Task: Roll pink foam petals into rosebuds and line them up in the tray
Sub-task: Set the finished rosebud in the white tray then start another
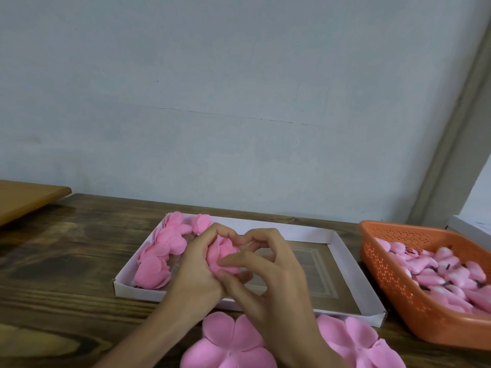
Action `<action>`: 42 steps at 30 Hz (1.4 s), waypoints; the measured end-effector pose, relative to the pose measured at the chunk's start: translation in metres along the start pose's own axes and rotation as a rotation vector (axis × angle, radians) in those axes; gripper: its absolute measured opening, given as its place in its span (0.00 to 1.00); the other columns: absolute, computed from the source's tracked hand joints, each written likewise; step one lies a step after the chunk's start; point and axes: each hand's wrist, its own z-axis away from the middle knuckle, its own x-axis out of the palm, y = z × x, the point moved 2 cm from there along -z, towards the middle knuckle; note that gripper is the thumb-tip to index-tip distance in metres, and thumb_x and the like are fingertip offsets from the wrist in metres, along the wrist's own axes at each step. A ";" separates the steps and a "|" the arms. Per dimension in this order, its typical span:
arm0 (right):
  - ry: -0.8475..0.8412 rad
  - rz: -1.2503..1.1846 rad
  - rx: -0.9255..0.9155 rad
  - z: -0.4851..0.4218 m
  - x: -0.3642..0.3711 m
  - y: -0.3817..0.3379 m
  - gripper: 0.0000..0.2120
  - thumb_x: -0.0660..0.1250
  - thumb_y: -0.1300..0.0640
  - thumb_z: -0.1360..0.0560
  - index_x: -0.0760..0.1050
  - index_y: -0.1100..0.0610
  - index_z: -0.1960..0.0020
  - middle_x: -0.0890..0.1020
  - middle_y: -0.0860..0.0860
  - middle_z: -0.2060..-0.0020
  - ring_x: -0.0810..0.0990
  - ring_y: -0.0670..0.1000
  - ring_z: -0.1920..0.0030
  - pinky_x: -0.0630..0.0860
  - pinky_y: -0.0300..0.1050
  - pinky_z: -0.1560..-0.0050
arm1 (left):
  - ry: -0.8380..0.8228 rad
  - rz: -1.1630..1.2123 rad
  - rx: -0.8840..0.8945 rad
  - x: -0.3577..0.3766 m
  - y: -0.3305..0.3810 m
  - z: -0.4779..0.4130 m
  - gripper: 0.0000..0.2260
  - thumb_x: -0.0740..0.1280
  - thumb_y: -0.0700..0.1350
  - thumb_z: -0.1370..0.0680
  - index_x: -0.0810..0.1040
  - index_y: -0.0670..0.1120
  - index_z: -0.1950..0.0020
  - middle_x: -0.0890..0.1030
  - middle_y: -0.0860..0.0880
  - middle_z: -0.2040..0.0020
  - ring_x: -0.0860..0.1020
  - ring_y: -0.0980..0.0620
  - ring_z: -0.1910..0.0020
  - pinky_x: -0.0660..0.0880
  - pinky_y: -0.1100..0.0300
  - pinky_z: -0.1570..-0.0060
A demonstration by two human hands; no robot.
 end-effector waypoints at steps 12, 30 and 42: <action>0.029 -0.080 0.102 -0.004 -0.008 -0.011 0.03 0.72 0.53 0.29 0.80 0.47 0.57 0.77 0.40 0.56 0.80 0.45 0.58 0.79 0.41 0.63 | -0.144 -0.596 0.473 -0.024 -0.005 0.002 0.20 0.80 0.32 0.37 0.75 0.42 0.51 0.82 0.36 0.49 0.82 0.37 0.54 0.82 0.44 0.59; -0.039 -0.148 0.176 -0.004 -0.009 -0.011 0.02 0.72 0.51 0.30 0.81 0.45 0.58 0.79 0.39 0.51 0.83 0.45 0.51 0.80 0.41 0.62 | -0.064 -0.631 0.429 -0.022 -0.003 0.008 0.28 0.83 0.37 0.41 0.76 0.43 0.45 0.80 0.41 0.48 0.83 0.43 0.55 0.83 0.43 0.58; 0.036 -0.142 0.188 0.000 -0.002 -0.009 0.11 0.76 0.57 0.28 0.82 0.44 0.49 0.81 0.39 0.56 0.82 0.44 0.56 0.80 0.40 0.61 | -0.126 -0.533 0.524 -0.014 -0.007 0.008 0.20 0.75 0.25 0.38 0.76 0.42 0.52 0.82 0.43 0.59 0.83 0.49 0.61 0.80 0.58 0.63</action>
